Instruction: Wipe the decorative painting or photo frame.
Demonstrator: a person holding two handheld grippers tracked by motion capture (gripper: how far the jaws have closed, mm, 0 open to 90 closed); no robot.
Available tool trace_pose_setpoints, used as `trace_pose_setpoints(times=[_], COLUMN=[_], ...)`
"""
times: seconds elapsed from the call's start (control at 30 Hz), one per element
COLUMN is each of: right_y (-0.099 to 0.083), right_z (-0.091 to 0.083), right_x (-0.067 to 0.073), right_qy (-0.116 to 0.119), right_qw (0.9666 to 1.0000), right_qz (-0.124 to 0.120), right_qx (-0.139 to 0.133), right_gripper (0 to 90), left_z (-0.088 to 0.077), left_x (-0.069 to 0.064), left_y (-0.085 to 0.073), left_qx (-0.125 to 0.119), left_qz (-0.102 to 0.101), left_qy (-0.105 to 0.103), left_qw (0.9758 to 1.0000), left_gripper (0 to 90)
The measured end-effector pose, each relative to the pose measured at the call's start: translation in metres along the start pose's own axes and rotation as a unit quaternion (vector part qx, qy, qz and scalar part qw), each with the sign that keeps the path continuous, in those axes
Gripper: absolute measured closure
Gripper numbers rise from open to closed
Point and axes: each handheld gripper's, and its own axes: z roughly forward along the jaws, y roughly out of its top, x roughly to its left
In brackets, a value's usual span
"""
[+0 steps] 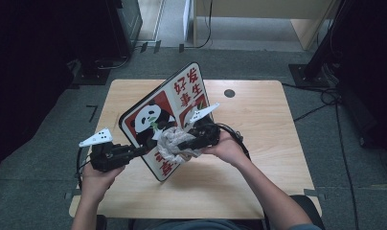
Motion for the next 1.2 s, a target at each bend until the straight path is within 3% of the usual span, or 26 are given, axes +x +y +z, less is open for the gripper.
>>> trace_pose_setpoints(times=[0.53, 0.8, 1.2], right_y=[-0.023, -0.041, -0.059], right_z=[0.012, 0.022, 0.033], right_x=[-0.007, -0.015, -0.024], right_qy=[-0.001, 0.001, 0.002], right_qw=[0.9998, 0.9989, 0.9971], right_qz=[0.006, 0.025, 0.030], right_qx=[0.019, 0.041, 0.071], right_gripper=[64.5, 64.6, 64.6], left_z=[0.000, 0.000, 0.001], left_x=[-0.001, -0.001, 0.003], left_y=[0.000, 0.000, 0.001], left_qx=[0.000, 0.001, -0.002], left_qz=[0.001, 0.001, -0.001], left_qy=[0.000, 0.001, -0.004], left_qw=[1.0000, 1.0000, 1.0000], left_gripper=[74.5, 74.5, 72.7])
